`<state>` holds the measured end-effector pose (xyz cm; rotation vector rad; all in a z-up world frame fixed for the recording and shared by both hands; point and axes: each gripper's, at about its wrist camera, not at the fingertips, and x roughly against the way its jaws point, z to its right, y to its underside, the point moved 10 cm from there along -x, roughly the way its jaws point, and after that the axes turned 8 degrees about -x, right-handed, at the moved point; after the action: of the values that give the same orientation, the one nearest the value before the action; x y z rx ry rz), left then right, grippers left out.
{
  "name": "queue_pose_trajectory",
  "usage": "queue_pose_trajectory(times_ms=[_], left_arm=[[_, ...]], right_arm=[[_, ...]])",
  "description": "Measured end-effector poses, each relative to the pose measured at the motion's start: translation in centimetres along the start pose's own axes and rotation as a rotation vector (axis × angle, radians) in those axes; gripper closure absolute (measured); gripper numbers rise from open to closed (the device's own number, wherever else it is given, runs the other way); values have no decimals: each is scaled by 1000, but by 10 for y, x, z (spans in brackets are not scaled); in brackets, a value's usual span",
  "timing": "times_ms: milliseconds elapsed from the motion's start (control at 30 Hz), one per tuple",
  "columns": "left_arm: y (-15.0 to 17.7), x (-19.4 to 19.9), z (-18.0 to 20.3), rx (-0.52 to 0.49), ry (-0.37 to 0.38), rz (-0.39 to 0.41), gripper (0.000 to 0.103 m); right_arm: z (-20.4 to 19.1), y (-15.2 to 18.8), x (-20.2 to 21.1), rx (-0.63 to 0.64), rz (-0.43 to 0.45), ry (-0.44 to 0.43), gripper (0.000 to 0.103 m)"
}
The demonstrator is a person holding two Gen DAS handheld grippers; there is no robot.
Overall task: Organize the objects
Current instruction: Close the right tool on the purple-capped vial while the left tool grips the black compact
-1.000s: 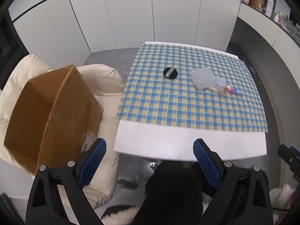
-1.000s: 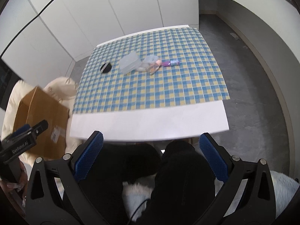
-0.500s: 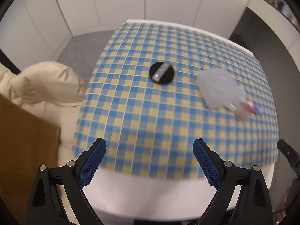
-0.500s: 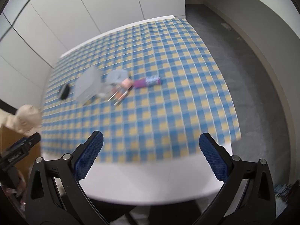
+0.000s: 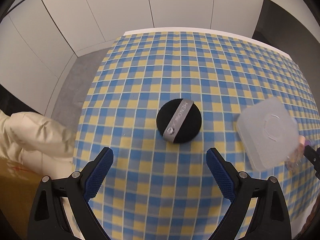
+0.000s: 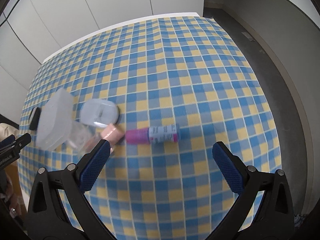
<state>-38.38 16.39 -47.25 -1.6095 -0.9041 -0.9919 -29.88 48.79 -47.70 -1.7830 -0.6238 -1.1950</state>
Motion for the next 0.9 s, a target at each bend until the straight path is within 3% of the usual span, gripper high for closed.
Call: queue_pose_trajectory(times_ms=[300, 400, 567, 633, 667, 733, 767, 900], left_arm=[[-10, -27, 0, 15, 19, -13, 9], [-17, -37, -7, 30, 21, -8, 9], [-30, -48, -13, 38, 17, 10, 9], [-37, -49, -11, 47, 28, 18, 11], [-40, -50, -10, 52, 42, 25, 15], [-52, -49, -3, 66, 89, 49, 41], [-54, -48, -4, 64, 77, 62, 50], [-59, -49, -1, 47, 75, 75, 55]], right_arm=[[-4, 8, -17, 27, 27, 38, 5], [-7, 8, -19, 73, 49, 88, 18], [-21, 12, -16, 111, 73, 68, 42], [-28, 11, -17, 129, 83, 73, 43], [-28, 12, -17, 131, 85, 74, 43], [-31, 13, -14, 127, 83, 69, 43], [-34, 14, -13, 127, 80, 55, 43], [-30, 11, -17, 127, 80, 53, 43]])
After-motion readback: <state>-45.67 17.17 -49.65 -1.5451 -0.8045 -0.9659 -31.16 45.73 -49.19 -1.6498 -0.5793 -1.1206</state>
